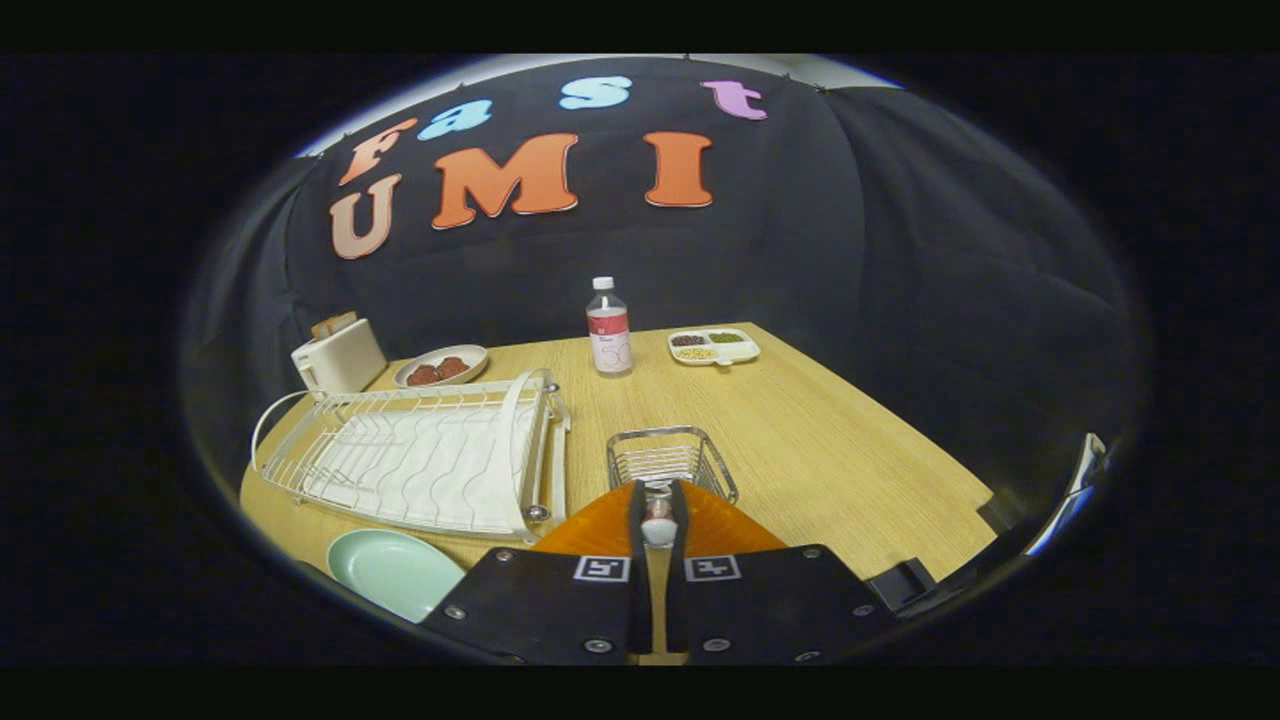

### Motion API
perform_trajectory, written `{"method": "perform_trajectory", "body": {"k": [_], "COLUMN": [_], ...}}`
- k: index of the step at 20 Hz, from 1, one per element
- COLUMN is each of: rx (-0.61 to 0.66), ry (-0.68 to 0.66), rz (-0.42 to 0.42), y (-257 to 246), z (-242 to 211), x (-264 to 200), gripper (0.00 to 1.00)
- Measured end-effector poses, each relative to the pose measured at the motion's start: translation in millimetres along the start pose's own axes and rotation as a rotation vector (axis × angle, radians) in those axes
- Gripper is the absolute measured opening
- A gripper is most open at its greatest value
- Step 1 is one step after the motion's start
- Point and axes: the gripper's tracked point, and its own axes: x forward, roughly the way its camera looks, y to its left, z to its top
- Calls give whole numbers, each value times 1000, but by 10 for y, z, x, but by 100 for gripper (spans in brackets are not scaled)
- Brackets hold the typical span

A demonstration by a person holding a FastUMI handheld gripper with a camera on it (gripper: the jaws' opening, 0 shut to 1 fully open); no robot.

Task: Take the plate from the dish rack, then take the spoon from the basket and place it into the plate.

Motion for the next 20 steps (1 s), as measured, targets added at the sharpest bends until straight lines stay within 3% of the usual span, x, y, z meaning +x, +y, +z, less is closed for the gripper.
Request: {"method": "perform_trajectory", "body": {"k": [12, 20], "rx": [-66, -71], "ry": [-116, -163], "rz": [-2, 114], "y": [154, 797], "z": [440, 515], "x": [-740, -1302], "gripper": [5, 5]}}
